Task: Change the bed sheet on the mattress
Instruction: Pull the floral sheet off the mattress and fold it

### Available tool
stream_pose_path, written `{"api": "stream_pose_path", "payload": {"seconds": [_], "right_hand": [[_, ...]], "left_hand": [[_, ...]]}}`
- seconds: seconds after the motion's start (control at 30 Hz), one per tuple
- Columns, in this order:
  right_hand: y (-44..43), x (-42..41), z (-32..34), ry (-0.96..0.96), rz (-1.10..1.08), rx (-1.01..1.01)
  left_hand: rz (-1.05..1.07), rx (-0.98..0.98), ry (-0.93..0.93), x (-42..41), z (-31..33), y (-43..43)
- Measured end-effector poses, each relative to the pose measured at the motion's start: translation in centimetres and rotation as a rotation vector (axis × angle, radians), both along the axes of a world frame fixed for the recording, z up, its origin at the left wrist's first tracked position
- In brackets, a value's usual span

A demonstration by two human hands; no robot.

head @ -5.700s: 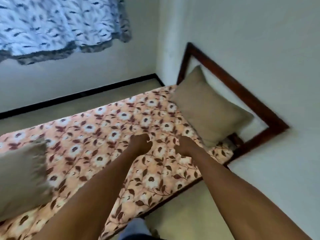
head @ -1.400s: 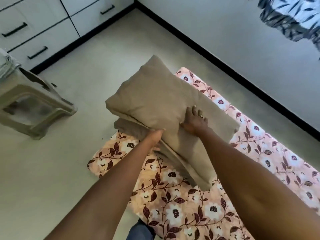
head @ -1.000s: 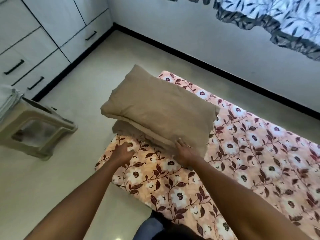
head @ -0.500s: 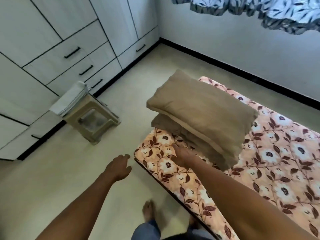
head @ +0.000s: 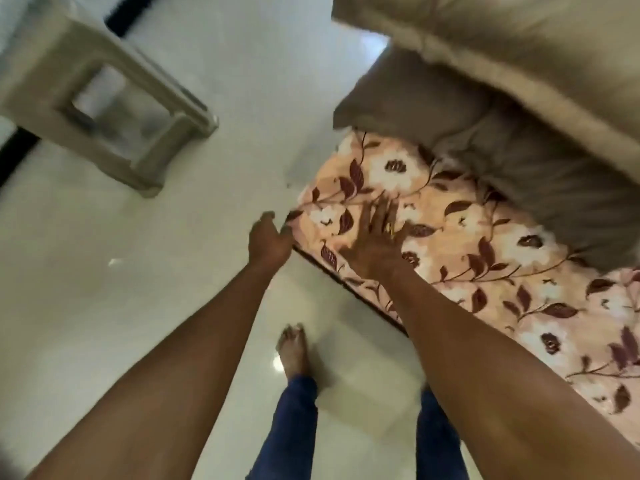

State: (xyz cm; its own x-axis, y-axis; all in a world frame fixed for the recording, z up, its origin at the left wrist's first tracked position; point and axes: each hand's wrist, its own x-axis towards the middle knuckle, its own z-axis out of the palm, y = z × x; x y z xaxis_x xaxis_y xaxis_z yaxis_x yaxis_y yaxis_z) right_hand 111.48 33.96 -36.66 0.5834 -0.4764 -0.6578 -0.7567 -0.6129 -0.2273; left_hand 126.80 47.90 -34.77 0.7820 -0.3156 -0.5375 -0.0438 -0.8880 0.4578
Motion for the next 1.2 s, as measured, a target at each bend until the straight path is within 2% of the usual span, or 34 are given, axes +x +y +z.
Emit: {"api": "stream_pose_path", "payload": {"seconds": [0.17,0.23,0.47,0.57,0.63,0.77,0.9,1.0,1.13,1.2], "right_hand": [[0.7,0.3,-3.2,0.017,0.006,-0.037],[0.3,0.6,-2.9,0.063,0.010,-0.013],[-0.2,1.2,-1.2,0.112,0.016,0.104],[-0.9,0.7,-0.9,0.076,0.037,0.185],[-1.4,0.4,-0.8,0.060,0.043,0.233],[-3.0,0.0,0.1,0.019,0.034,0.343],[-4.1,0.0,0.9,0.018,0.005,0.441],[-4.3,-0.5,0.9,-0.093,-0.063,0.441],[-6.0,-2.5,2.2,-0.301,-0.519,0.598],[-6.8,-2.8,3.1,-0.316,-0.589,0.682]], "left_hand": [[0.173,-0.124,-0.018,1.4,-5.7,0.0],[0.252,-0.192,-0.019,1.6,-6.0,0.1],[0.372,-0.202,-0.037,1.9,-4.7,-0.6],[0.412,-0.216,0.018,1.2,-4.9,-0.9],[0.558,-0.256,0.044,1.1,-5.3,-0.6],[0.837,-0.371,0.343,1.6,-5.4,-0.3],[0.711,-0.252,0.315,3.5,-6.3,-0.9],[0.660,-0.224,0.210,2.4,-6.1,-0.6],[0.663,-0.315,0.077,-1.2,-2.7,-0.7],[0.576,-0.446,0.230,-3.6,-0.9,-2.7]]}}
